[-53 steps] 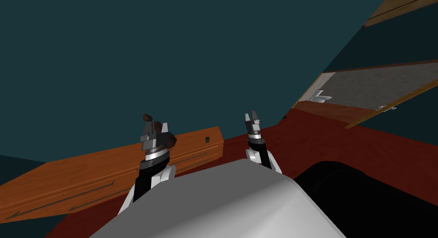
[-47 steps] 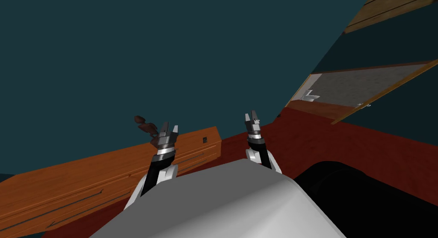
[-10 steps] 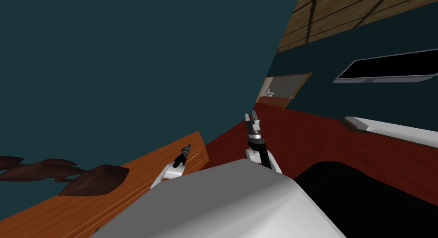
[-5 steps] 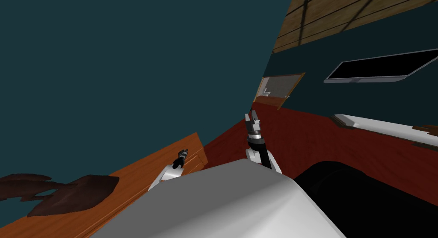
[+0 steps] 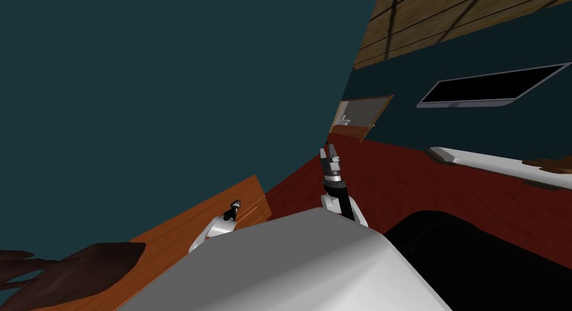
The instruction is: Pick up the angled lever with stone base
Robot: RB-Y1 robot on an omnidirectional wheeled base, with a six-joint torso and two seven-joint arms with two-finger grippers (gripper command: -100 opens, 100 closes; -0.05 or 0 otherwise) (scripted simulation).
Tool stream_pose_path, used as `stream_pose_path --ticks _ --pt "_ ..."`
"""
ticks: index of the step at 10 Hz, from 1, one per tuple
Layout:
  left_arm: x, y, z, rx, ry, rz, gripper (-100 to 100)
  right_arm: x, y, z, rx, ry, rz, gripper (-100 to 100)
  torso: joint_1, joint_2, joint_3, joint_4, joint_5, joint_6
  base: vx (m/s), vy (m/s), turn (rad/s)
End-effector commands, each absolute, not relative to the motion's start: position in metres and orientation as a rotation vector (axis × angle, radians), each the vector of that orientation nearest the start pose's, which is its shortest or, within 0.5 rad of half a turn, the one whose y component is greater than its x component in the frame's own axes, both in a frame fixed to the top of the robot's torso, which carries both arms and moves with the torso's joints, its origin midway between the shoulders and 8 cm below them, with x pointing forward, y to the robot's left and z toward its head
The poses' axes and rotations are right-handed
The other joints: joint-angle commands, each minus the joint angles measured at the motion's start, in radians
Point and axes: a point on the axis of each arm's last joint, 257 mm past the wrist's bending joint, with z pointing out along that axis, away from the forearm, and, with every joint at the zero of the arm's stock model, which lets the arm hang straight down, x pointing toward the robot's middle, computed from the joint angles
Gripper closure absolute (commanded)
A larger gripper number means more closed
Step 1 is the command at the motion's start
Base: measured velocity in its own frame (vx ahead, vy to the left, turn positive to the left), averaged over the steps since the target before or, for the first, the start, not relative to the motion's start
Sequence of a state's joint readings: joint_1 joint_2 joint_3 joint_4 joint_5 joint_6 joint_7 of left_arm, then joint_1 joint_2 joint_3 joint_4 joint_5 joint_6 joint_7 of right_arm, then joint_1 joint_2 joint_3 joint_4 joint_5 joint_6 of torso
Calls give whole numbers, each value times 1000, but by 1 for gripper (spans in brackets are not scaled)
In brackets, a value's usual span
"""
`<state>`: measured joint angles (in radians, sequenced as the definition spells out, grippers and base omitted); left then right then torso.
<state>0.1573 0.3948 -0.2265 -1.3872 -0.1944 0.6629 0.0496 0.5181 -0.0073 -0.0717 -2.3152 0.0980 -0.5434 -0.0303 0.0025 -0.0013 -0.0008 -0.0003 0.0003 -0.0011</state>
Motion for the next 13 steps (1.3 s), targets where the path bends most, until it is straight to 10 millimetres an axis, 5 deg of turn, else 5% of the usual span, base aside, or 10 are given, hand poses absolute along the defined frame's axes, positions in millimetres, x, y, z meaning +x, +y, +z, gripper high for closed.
stream_pose_path --ticks 1,2,9,10,13 --pt "352 385 -507 -1359 2068 -88 0 327 -286 42 541 628 1206 0 0 0 0 0 0 0 5 6 1" --pt "355 388 -511 -1361 2066 -87 -100 327 -286 42 541 628 1206 0 -2 1 1 0 0 0 4 2 -19" --pt "360 398 -524 -1371 2059 -81 -100 327 -286 42 541 628 1206 0 -3 2 1 0 -1 0 3 -2 -18" --pt "361 398 -524 -1370 2059 -83 100 327 -286 42 541 628 1206 0 -3 2 1 1 -1 0 0 0 0" --pt "360 397 -524 -1370 2060 -82 100 327 -286 42 541 628 1206 0 -3 2 1 1 -1 0 1 0 -5"
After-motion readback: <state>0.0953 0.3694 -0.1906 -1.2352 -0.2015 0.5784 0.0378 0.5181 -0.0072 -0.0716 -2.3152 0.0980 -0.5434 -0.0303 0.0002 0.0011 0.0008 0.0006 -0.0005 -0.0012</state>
